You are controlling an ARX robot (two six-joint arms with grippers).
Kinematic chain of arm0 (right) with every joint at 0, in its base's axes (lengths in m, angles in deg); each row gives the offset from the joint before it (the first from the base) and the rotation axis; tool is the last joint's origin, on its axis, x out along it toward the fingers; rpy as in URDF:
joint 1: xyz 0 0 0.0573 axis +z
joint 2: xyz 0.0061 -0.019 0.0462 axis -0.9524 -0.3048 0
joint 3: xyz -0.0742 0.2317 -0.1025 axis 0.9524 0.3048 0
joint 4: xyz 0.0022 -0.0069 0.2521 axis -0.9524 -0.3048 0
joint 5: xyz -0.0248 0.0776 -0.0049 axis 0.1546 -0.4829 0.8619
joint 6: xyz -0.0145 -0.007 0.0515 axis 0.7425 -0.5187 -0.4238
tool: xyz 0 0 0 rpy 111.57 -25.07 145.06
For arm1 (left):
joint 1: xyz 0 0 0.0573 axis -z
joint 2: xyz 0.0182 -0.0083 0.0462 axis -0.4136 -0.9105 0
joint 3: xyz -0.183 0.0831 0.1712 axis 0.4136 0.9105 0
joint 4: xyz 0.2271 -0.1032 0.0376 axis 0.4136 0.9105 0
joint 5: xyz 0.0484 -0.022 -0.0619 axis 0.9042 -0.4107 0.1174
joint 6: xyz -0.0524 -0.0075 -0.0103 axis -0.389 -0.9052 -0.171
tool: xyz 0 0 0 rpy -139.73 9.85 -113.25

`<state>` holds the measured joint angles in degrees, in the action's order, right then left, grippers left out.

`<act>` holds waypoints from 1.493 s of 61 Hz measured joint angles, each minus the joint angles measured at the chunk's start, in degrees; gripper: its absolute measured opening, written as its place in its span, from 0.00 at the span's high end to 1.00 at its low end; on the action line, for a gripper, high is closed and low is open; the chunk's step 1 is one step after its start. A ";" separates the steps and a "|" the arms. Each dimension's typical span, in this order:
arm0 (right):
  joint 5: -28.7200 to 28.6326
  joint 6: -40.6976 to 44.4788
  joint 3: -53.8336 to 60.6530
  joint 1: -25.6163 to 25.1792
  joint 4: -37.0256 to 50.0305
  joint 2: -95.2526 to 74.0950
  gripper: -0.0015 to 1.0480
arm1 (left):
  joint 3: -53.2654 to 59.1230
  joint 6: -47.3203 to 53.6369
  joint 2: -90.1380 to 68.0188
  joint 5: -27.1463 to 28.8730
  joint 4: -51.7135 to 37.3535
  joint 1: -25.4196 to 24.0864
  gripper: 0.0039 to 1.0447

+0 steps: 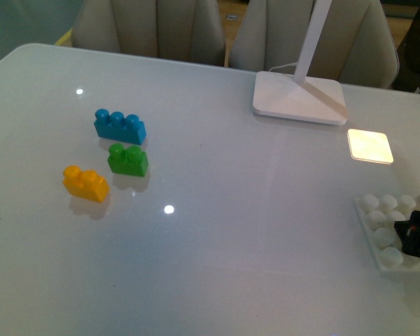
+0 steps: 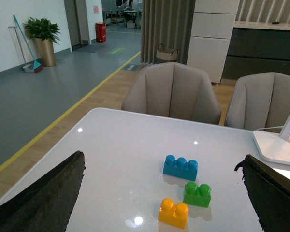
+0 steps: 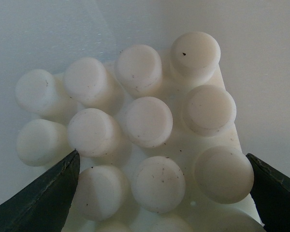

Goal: Insert yellow block into base center

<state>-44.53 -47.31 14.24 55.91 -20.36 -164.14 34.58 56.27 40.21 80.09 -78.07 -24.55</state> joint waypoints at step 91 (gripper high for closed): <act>27.10 -37.57 -32.59 49.57 -28.98 -5.44 0.08 | 0.00 0.00 0.00 0.00 0.00 0.00 0.07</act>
<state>-17.42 -84.88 -18.35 105.49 -49.34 -169.59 34.58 56.27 40.21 80.09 -78.07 -24.55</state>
